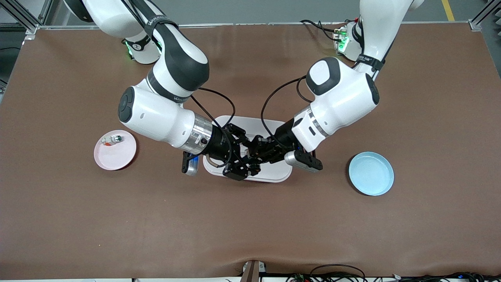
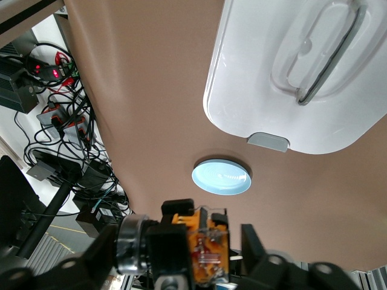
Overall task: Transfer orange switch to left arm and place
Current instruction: 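Carry the switch with the left gripper while the right gripper withdraws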
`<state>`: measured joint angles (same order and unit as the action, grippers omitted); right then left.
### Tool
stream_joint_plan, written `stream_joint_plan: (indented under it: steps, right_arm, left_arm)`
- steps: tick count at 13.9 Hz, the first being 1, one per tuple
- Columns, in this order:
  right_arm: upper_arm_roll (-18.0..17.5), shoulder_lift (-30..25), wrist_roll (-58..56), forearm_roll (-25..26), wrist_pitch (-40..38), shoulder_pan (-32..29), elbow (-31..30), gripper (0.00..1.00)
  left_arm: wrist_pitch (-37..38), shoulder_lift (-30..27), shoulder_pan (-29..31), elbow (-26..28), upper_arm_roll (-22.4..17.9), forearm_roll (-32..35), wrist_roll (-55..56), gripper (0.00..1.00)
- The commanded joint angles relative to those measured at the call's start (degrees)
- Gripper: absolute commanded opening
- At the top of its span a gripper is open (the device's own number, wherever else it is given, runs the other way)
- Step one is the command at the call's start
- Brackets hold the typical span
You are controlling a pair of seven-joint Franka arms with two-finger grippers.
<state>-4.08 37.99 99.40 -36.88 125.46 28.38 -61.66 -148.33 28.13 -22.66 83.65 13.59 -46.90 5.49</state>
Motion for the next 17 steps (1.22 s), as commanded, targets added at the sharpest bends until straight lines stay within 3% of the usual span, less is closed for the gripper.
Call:
stream_joint_plan:
  steps: [1, 4, 7, 10, 14, 17]
  right_arm:
    - [0.5, 1.4, 0.1, -0.6, -0.1, 0.2, 2.4, 1.0]
    - [0.5, 1.3, -3.3, -0.4, -1.1, -0.6, 2.3, 1.0]
    - [0.7, 1.2, -10.2, -0.3, -4.7, -2.4, 2.3, 1.0]
    - [0.6, 0.9, -19.2, -0.4, -11.7, -6.5, 2.3, 1.0]
    - [1.3, -0.3, -34.9, 0.7, -22.9, -11.8, 2.2, 1.0]
    - [1.3, -0.4, -44.8, 9.3, -28.8, -14.2, 2.2, 1.0]
  left_arm:
    - [0.8, -1.6, 0.8, 0.5, -0.1, -0.5, -0.1, 0.0]
    - [5.4, -4.2, 3.4, 2.2, -0.1, -0.2, -0.5, 0.0]
    - [15.8, -8.4, 8.1, 5.4, -0.3, 0.3, -3.5, 0.0]
    - [25.6, -12.2, 12.7, 8.3, -0.3, 8.7, -4.4, 0.0]
    - [34.0, -12.7, 16.4, 8.4, -0.5, 20.4, -2.5, 0.0]
    - [37.1, -12.5, 19.6, 8.4, -0.5, 26.5, -2.4, 0.0]
